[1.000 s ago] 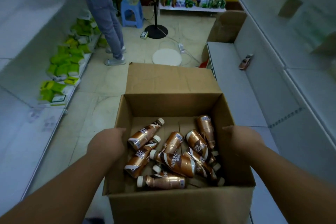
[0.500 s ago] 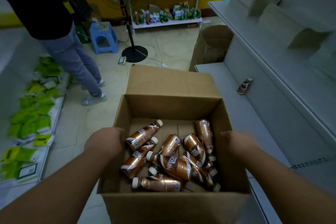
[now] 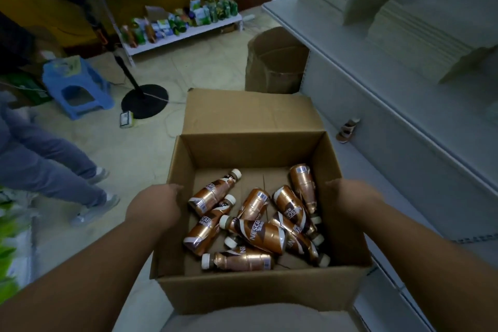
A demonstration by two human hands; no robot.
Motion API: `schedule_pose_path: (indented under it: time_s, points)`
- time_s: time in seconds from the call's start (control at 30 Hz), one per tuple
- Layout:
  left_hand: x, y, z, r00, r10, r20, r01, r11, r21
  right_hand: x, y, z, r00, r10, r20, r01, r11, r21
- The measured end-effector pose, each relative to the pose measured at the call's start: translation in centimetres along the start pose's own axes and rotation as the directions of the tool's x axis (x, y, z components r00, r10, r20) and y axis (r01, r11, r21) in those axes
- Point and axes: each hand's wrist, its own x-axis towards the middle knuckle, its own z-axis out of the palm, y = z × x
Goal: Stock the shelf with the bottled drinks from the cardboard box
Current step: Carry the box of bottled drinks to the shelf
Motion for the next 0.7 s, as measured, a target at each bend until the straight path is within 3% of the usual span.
schedule_pose_path:
  time_s: [0.13, 0.3, 0.5, 0.7]
  points:
    - [8.8, 0.0, -2.0, 0.980, 0.197, 0.020, -0.198, 0.977, 0.073, 1.1, -2.3, 1.3, 0.978, 0.209, 0.016, -0.209, 0.972, 0.109]
    - [16.1, 1.8, -4.9, 0.892, 0.448, 0.065, -0.453, 0.878, 0.157, -1.1, -6.0, 3.3, 0.914, 0.402, 0.062, -0.405, 0.886, 0.227]
    - [17.3, 6.7, -4.9, 0.715, 0.677, 0.174, -0.698, 0.679, 0.228, -7.3, -6.5, 6.8, 0.764, 0.634, 0.121, -0.637, 0.713, 0.293]
    - [13.2, 13.6, -1.1, 0.491, 0.833, 0.254, -0.863, 0.426, 0.272, -15.3, -5.5, 13.8, 0.580, 0.786, 0.215, -0.789, 0.476, 0.390]
